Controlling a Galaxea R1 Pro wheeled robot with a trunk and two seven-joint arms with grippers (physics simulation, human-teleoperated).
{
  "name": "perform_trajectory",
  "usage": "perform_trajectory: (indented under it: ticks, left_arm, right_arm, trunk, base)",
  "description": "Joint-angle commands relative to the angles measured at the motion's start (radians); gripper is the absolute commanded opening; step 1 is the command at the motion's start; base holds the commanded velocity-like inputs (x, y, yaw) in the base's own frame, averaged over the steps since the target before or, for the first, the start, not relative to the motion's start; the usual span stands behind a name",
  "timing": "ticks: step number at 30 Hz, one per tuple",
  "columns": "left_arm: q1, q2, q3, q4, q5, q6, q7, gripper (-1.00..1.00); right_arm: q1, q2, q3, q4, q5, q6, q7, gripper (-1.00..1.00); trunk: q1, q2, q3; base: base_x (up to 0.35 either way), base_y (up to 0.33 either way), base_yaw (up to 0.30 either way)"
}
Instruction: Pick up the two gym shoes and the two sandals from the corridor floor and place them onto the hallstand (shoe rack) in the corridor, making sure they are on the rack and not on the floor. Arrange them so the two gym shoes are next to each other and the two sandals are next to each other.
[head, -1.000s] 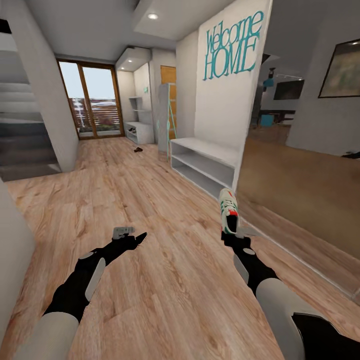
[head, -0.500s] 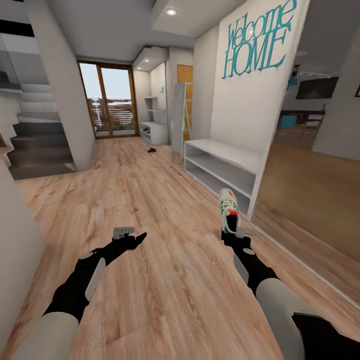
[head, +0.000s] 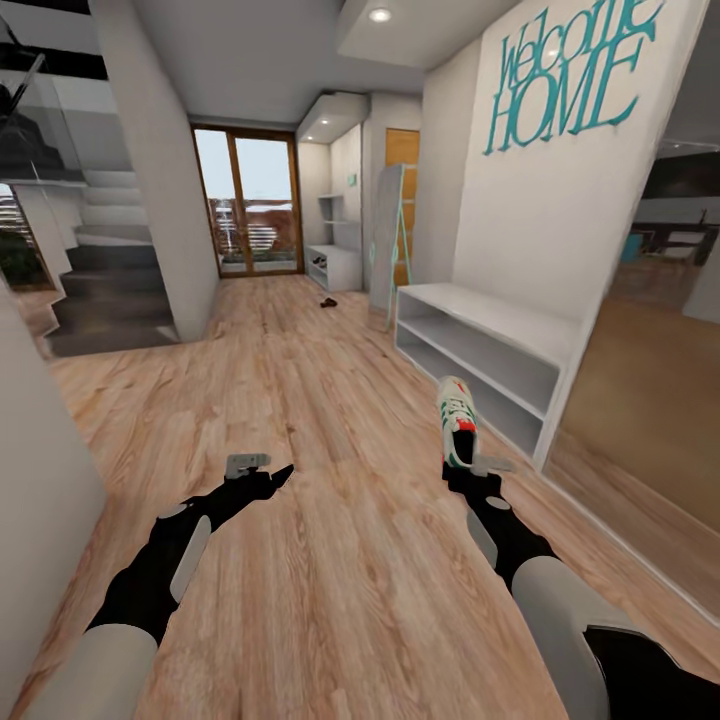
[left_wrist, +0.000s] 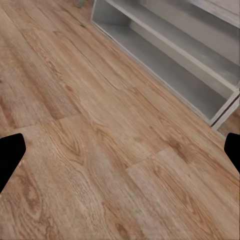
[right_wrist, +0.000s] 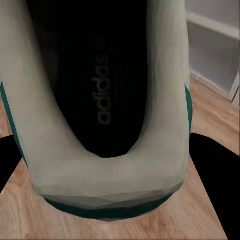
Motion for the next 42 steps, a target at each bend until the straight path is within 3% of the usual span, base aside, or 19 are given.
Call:
perform_trajectory:
  ticks: [1, 20, 42]
  left_arm:
    - [0.000, 0.000, 0.002, 0.000, 0.010, 0.010, -0.003, 1.00]
    - [0.000, 0.000, 0.002, 0.000, 0.010, 0.010, -0.003, 1.00]
    - [0.000, 0.001, 0.003, -0.001, 0.011, 0.010, -0.003, 1.00]
  right_arm:
    - [-0.001, 0.001, -0.004, 0.001, 0.002, -0.004, -0.001, -1.00]
    - [-0.001, 0.001, -0.004, 0.001, 0.003, -0.004, -0.001, -1.00]
    - [-0.001, 0.003, -0.002, -0.003, 0.004, -0.005, -0.001, -1.00]
  trunk:
    - [0.000, 0.000, -0.001]
    - [0.000, 0.000, 0.000]
    - [0.000, 0.000, -0.001]
  base:
    - [0.339, 0.000, 0.282]
    - [0.339, 0.000, 0.280]
    - [0.339, 0.000, 0.025]
